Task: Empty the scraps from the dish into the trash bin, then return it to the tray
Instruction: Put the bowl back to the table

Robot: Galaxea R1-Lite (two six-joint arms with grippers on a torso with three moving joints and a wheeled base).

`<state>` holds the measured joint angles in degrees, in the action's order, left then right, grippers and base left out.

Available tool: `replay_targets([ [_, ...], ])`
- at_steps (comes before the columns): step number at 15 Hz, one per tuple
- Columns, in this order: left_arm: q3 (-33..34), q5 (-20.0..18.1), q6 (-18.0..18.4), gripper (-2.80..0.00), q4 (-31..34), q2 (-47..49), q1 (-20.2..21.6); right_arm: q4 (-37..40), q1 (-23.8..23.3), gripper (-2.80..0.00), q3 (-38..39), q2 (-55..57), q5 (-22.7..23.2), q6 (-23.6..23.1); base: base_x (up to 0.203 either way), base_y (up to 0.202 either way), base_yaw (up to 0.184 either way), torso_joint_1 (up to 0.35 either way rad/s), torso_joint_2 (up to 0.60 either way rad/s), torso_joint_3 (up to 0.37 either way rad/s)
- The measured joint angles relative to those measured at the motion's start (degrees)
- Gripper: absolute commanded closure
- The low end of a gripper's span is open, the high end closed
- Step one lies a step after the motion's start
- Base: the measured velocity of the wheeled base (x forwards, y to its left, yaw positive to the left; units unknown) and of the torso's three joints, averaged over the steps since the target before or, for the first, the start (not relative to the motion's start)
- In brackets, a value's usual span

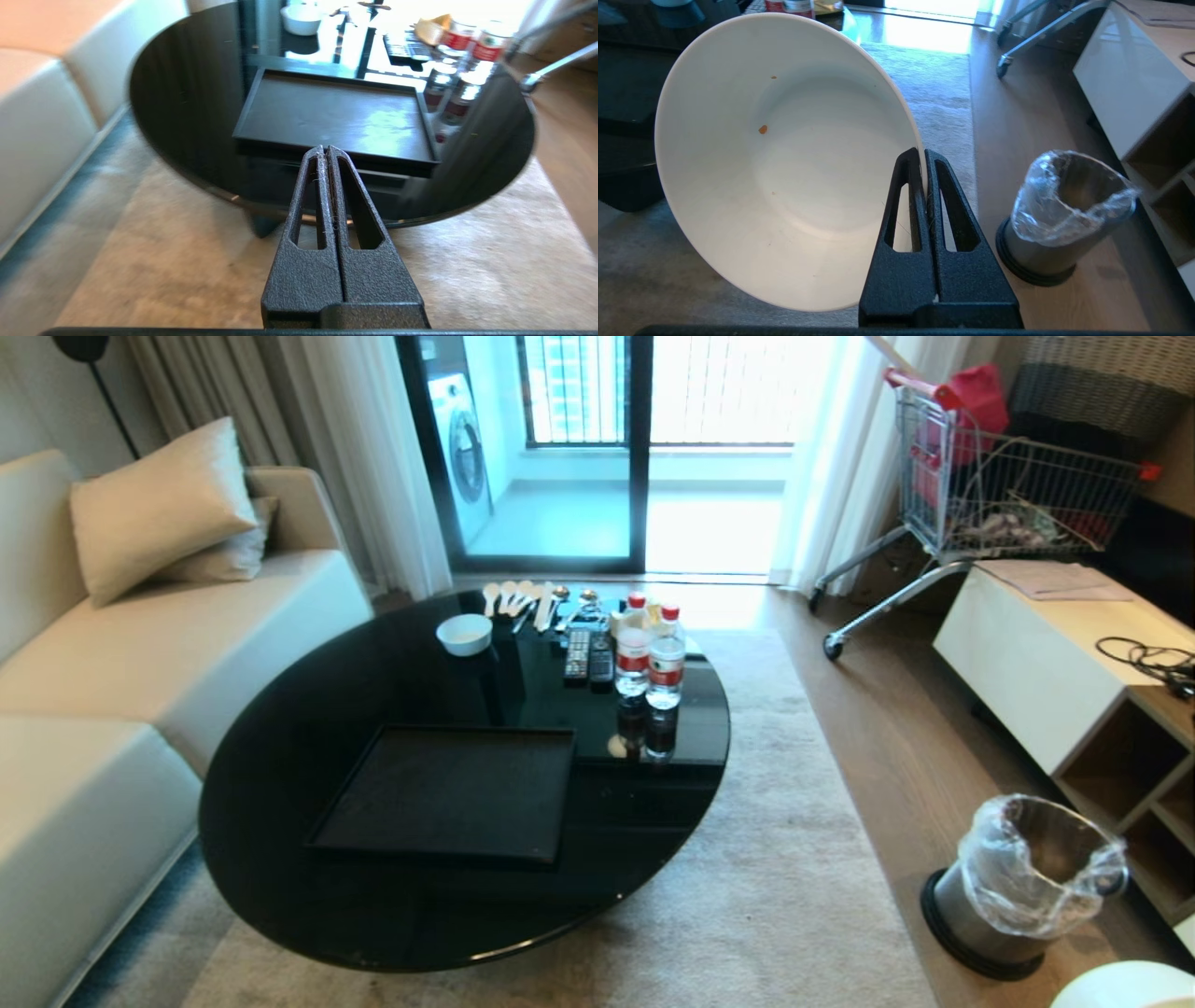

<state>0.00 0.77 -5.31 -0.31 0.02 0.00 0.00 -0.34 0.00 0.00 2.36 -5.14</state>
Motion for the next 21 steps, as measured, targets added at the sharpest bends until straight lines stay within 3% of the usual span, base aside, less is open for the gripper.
replay_targets([
  [9, 0.0, 0.0, 0.02, 0.0, 0.0, 0.0, 0.0, 0.0, -0.01, 0.0, 0.0, 0.0, 0.0, 0.2, -0.001, -0.009, 0.159, 0.003, 0.0, 0.003],
  [21, 0.0, -0.01, 0.07, 0.0, -0.02, 0.0, 0.0, 0.0, -0.01, 0.0, 0.0, 0.0, -0.05, 0.27, 0.025, 0.0, 0.005, 0.0, 0.0, 0.001],
])
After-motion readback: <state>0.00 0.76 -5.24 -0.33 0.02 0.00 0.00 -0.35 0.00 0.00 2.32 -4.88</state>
